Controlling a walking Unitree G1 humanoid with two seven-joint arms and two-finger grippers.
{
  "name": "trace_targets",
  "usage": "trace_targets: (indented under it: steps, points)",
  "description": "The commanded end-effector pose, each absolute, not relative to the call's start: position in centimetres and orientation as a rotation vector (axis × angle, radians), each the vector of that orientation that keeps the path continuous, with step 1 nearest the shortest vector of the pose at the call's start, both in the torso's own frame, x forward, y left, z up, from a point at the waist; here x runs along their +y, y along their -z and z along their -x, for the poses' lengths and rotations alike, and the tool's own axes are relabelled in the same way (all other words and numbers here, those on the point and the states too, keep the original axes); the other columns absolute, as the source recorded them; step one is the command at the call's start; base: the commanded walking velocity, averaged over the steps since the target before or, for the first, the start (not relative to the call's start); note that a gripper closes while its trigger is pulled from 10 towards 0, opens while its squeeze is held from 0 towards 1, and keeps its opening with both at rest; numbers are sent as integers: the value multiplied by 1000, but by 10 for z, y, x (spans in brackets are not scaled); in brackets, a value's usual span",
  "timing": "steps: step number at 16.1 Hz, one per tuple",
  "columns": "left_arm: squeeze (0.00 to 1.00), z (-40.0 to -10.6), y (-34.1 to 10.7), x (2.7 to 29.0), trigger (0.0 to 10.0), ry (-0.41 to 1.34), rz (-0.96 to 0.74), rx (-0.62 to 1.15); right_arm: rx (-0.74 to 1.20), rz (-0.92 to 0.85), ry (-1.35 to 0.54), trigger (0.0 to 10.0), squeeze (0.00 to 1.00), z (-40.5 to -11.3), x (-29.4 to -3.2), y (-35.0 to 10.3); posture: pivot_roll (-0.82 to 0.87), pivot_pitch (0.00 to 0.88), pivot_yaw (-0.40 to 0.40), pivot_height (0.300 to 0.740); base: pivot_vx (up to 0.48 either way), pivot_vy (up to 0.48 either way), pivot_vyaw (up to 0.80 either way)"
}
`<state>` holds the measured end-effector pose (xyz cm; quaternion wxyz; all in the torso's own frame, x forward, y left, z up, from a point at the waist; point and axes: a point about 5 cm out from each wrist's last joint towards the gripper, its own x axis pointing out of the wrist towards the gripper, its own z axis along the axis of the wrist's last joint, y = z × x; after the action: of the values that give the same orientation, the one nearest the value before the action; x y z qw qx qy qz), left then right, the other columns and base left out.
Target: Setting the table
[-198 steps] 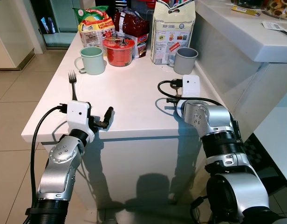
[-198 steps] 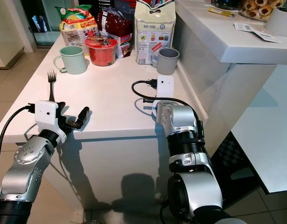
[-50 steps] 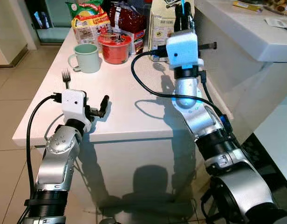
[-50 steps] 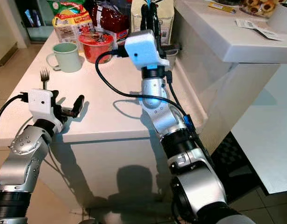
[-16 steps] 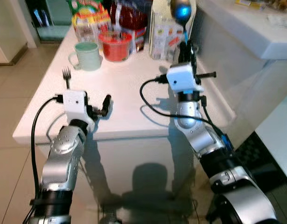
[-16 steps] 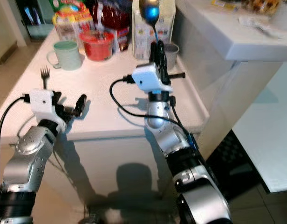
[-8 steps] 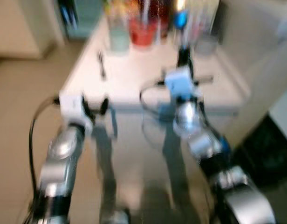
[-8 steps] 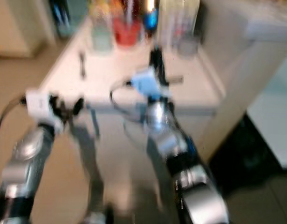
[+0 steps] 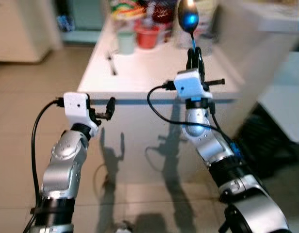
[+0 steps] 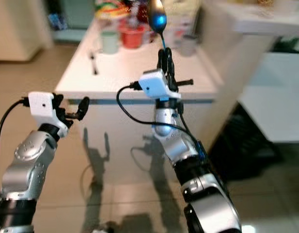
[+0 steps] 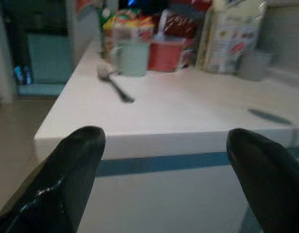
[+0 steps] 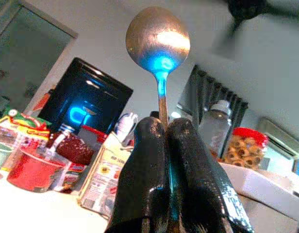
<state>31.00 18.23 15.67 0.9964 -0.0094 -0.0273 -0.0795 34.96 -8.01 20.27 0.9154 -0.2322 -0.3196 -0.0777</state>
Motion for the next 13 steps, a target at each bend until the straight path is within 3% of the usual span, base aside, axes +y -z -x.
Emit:
trace_targets:
  steps: [1, 13]
  points:
    - [0, -309, -155, 184, 10000, 158, 19, -43, -666, 468, 161, 0, 0, -351, -79, -207, 214, 0, -11, 740, 0, 0, 0]
    - [0, -309, -154, 183, 10000, 175, 28, -35, -657, 476, 157, 0, 0, -351, -79, -204, 215, 0, -11, 740, -217, 0, 0]
